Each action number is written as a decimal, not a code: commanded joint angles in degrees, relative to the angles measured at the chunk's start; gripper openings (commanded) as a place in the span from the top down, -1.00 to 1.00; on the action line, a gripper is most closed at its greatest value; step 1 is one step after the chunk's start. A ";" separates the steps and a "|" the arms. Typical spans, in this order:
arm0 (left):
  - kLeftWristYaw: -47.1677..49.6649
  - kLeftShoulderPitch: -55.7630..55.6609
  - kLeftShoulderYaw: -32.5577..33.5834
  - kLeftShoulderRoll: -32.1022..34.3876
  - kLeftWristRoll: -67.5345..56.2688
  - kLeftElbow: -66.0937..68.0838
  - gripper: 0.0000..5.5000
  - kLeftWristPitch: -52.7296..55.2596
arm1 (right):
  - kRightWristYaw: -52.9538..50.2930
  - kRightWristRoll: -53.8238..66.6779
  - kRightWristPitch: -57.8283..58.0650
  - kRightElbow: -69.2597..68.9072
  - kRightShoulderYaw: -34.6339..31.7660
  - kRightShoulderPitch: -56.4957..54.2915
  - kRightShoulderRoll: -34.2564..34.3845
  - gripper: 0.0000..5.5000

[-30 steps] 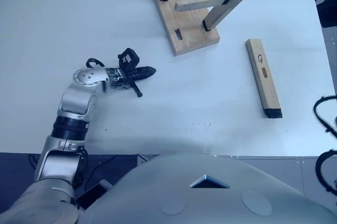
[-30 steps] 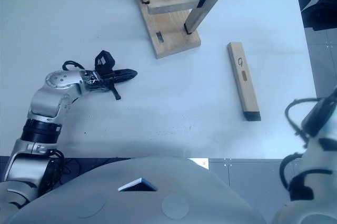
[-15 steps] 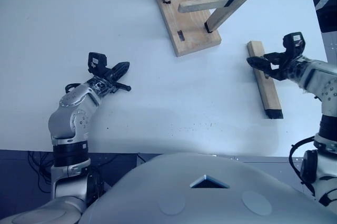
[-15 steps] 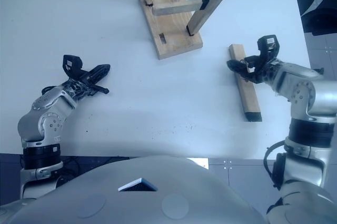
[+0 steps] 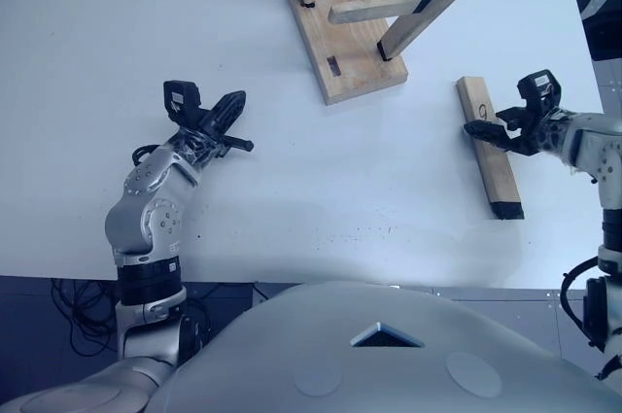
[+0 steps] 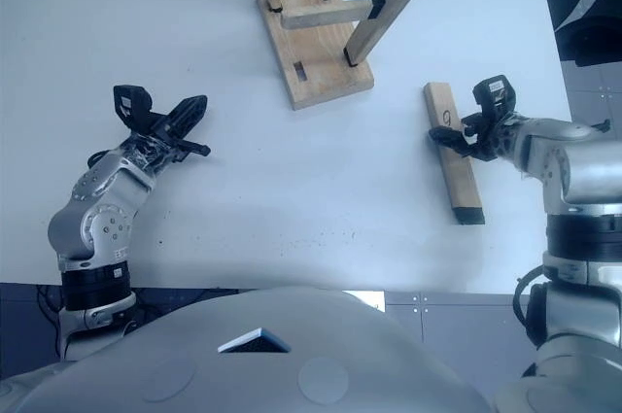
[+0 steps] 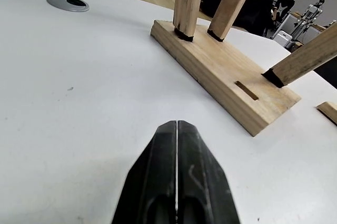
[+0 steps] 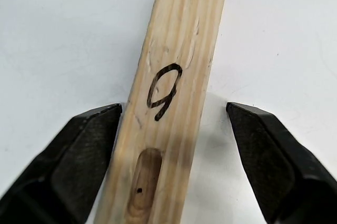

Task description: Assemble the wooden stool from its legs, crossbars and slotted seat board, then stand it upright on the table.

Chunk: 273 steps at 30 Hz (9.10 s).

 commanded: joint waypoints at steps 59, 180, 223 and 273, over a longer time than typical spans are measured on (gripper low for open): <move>-18.76 -44.95 13.03 17.91 -49.76 4.53 0.26 14.20 | 25.23 26.84 -12.27 -5.80 -2.33 -36.38 4.36 -0.55; -40.88 -36.46 -27.56 17.51 3.57 18.05 0.27 -4.08 | 35.47 6.52 -14.09 10.56 10.10 -28.42 8.71 0.15; -39.95 -37.12 -25.60 20.41 2.99 19.24 0.27 -0.97 | -2.93 -13.34 -41.77 1.04 -2.22 -37.96 10.19 -0.41; -37.36 -38.39 -27.00 18.83 2.86 17.48 0.27 2.22 | -6.58 -60.54 -50.25 -4.70 30.87 -15.13 18.42 -0.41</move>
